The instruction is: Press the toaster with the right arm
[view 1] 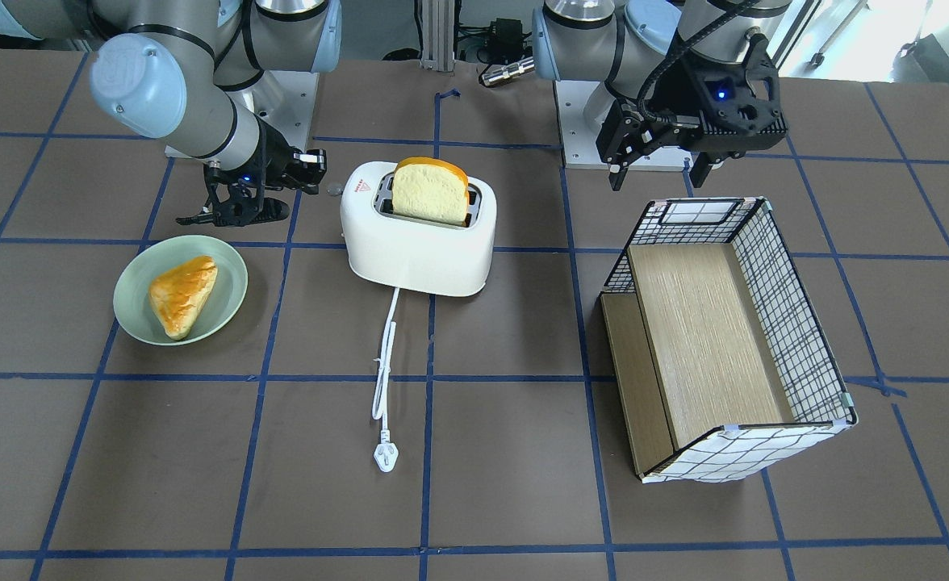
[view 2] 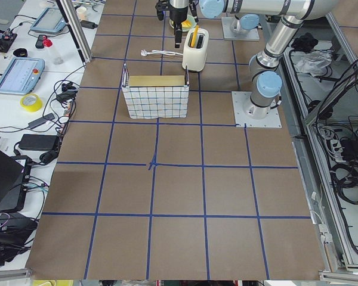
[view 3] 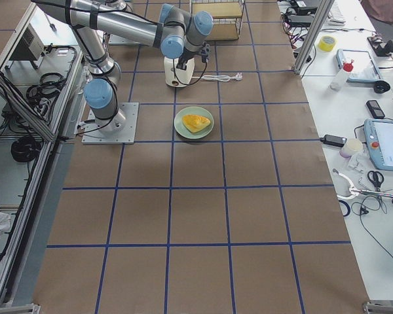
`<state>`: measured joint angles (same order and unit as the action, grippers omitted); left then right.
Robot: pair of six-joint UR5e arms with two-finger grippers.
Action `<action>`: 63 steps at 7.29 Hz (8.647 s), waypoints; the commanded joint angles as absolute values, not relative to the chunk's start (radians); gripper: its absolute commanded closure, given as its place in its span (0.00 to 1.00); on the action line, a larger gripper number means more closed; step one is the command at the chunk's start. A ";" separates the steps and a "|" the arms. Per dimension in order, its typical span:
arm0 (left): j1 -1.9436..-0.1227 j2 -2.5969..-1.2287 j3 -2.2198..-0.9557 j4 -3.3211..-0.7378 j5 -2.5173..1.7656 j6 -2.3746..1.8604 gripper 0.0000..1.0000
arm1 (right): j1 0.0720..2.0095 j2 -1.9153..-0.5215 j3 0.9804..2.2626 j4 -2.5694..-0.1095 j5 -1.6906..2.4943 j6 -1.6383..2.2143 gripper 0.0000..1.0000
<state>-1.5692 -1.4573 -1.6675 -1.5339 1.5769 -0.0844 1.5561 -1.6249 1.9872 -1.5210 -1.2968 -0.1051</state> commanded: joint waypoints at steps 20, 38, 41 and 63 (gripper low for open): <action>-1.569 -1.457 -1.667 -1.532 1.577 -0.084 0.00 | 1.559 -1.611 2.118 -1.650 -1.210 -0.080 1.00; -1.569 -1.457 -1.667 -1.534 1.577 -0.084 0.00 | 1.554 -1.669 1.846 -1.583 -1.467 0.048 0.46; -1.569 -1.457 -1.667 -1.534 1.577 -0.084 0.00 | 1.555 -1.657 1.740 -1.818 -1.534 0.026 0.00; -1.569 -1.457 -1.667 -1.534 1.577 -0.084 0.00 | 1.555 -1.565 1.540 -1.575 -1.589 -0.097 0.00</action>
